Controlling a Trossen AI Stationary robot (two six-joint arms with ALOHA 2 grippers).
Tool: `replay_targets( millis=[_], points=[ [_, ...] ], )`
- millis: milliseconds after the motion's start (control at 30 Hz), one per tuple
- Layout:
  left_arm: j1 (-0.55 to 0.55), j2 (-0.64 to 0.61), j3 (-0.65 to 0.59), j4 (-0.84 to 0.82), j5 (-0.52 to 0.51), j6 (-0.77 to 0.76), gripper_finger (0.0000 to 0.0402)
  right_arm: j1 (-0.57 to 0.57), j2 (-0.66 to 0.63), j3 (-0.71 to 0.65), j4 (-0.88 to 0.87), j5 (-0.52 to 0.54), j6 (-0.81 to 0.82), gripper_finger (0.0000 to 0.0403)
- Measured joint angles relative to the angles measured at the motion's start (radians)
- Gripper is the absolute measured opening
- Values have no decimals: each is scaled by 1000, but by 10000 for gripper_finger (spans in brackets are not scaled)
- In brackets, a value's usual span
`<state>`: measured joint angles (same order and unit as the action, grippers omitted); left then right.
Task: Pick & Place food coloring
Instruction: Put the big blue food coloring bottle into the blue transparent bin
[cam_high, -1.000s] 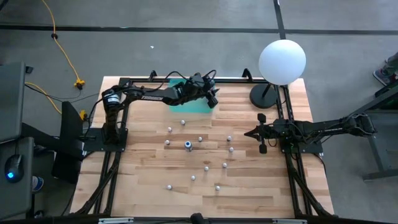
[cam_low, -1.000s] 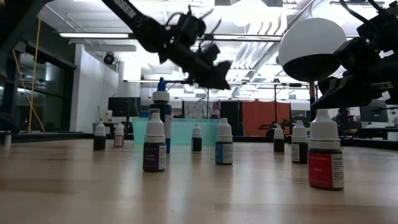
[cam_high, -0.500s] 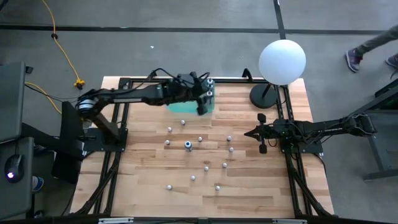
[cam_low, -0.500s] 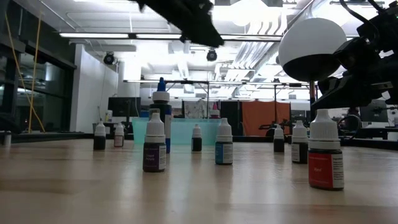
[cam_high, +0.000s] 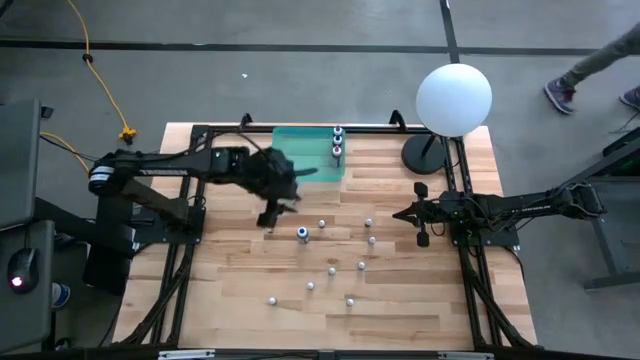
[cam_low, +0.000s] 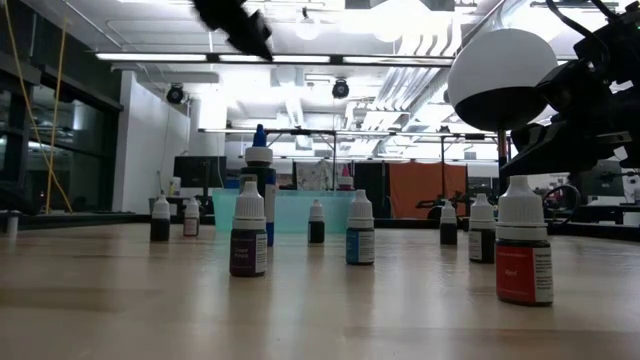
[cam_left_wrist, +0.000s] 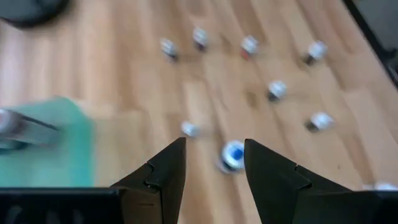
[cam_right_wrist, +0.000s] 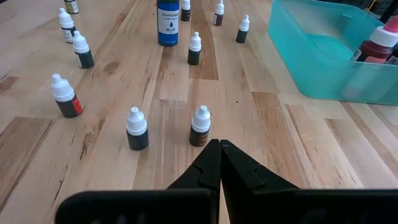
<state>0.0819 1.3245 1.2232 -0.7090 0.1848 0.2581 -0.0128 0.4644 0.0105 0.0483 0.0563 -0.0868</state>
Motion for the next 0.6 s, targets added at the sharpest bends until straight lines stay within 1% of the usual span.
replay_targets(
  millis=[67,200,267,400,500,600],
  points=[
    [-6,-43,-93,70,41,8,154,0,0,0,0,0,0,0],
    [-19,-142,-297,225,72,5,156,0,0,0,0,0,0,0],
    [-19,-189,-385,286,76,0,166,0,0,0,0,0,0,0],
    [-16,-250,-518,377,78,-44,205,0,0,0,0,0,0,0],
    [-17,-262,-598,519,100,-53,243,0,0,0,0,0,0,0],
    [-16,-261,-667,655,129,-53,271,0,0,0,1,0,0,0]
  ],
)
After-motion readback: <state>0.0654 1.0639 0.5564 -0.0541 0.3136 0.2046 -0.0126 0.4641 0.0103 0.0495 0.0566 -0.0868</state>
